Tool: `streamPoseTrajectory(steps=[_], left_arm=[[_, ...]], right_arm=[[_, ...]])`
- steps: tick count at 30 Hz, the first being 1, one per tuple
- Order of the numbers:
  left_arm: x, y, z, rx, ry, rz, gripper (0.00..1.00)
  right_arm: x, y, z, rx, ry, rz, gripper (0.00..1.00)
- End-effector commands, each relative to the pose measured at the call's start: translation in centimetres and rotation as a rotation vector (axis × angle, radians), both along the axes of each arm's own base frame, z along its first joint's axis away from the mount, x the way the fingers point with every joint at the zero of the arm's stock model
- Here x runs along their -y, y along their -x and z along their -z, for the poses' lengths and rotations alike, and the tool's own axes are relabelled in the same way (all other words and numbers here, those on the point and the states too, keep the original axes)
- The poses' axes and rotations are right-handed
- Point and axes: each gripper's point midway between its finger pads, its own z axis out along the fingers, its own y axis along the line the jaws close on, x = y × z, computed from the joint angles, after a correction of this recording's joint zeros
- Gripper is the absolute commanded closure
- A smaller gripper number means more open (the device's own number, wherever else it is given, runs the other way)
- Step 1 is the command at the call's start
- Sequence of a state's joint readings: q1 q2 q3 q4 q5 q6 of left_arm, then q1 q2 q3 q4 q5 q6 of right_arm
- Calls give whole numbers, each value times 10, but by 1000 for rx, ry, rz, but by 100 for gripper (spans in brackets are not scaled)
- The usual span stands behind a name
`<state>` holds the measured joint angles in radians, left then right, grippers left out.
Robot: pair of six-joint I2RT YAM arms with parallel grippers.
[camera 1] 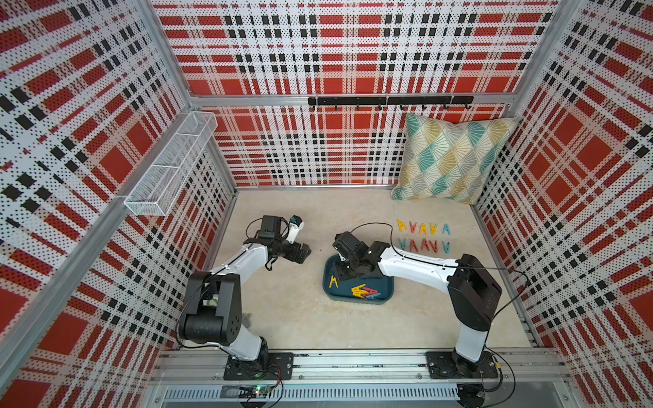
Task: Take the clothespins out of the storage box
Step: Move the storage box to the center of the board, then pick up the clothespin from the storage box.
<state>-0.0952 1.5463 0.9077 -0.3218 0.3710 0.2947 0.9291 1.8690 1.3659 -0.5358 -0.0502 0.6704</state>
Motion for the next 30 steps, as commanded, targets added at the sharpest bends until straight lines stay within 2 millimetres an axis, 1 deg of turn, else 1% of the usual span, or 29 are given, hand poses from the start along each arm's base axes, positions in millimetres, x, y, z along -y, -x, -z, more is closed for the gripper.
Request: streamPoseTrajectory(steps=[1, 5, 16, 23, 27, 30], left_arm=[[7, 4, -6, 14, 39, 23, 7], [7, 5, -3, 6, 37, 22, 8], [2, 4, -4, 14, 44, 5, 8], [1, 3, -5, 17, 46, 1, 8], [-1, 3, -4, 18, 43, -3, 8], [-1, 3, -5, 19, 43, -3, 8]], right_arm=[[-9, 0, 13, -40, 6, 12, 58], [-12, -1, 22, -66, 24, 22, 57], [-11, 3, 52, -126, 101, 45, 56], [1, 3, 69, -140, 185, 80, 56], [8, 4, 78, -153, 224, 97, 60], [11, 2, 79, -146, 243, 107, 64]])
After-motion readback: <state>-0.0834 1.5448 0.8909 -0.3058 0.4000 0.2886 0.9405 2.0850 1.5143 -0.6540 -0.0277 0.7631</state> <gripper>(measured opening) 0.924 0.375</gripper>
